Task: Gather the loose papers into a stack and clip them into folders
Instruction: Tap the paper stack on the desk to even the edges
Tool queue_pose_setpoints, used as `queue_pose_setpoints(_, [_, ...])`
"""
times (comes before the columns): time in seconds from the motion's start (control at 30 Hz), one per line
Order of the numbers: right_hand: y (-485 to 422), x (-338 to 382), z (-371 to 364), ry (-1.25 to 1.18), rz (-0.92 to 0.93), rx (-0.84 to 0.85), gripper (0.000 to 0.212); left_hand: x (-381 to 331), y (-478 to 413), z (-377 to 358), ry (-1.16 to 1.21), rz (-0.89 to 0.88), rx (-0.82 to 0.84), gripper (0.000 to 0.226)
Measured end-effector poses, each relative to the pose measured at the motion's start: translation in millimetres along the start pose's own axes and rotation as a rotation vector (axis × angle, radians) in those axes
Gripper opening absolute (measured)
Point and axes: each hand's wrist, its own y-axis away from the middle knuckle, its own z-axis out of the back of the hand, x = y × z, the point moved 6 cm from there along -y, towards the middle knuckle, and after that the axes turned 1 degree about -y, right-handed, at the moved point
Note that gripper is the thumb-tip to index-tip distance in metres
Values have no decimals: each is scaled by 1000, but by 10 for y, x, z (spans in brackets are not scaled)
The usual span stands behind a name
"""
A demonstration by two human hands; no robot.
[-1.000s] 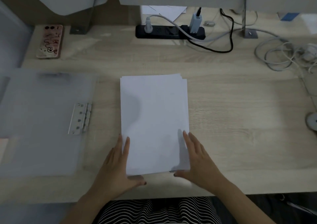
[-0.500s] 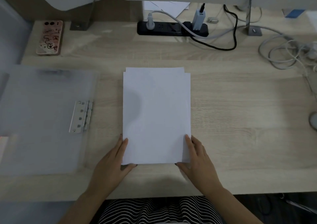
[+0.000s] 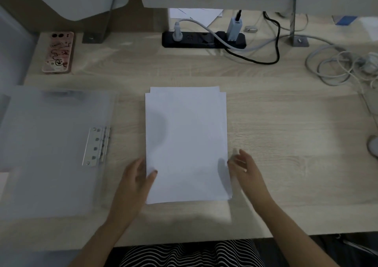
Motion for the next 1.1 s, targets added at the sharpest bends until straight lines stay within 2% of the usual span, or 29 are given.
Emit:
queue_pose_setpoints(0.07, [-201, 71, 8, -171, -168, 18, 57, -158, -218, -13, 261, 132, 15, 16])
queue_pose_setpoints(0.1, [-289, 93, -11, -215, -218, 41, 51, -212, -320, -19, 309, 175, 42, 5])
queue_pose_setpoints(0.13, [-355, 121, -48, -231, -250, 78, 41, -261, -404, -32, 323, 209, 75, 6])
queue_pose_setpoints(0.17, [-398, 149, -89, -216, -264, 108, 29, -280, -477, -50, 330, 246, 105, 12])
queue_pose_setpoints(0.3, [-515, 205, -159, -183, -318, 99, 16, -206, -664, -85, 282, 444, 154, 15])
queue_pose_setpoints(0.33, [-524, 197, -167, -171, -334, 98, 19, -182, -708, -86, 263, 457, 154, 18])
queue_pose_setpoints(0.47, [-495, 208, -260, -151, -307, 129, 23, -102, -775, -90, 227, 448, 126, 51])
queue_pose_setpoints(0.57, [-459, 223, -362, -255, -287, 183, 32, -141, -737, -176, 346, 452, 155, 66])
queue_pose_setpoints(0.63, [-429, 241, -392, -334, -267, 238, 37, -223, -712, -215, 385, 399, 131, 66])
queue_pose_setpoints(0.73, [-399, 326, -332, -384, -210, 251, 43, -451, -630, -181, 374, 251, 48, 29])
queue_pose_setpoints(0.77, [-402, 383, -273, -396, -178, 226, 42, -554, -595, -152, 393, 190, 24, 24])
queue_pose_setpoints(0.97, [-341, 933, 265, -490, 93, 150, 40, -1312, -437, 140, 599, -197, -48, 29])
queue_pose_setpoints(1.1, [-317, 1202, 495, -418, 208, 105, 30, -1520, -502, 132, 580, -269, -27, 37])
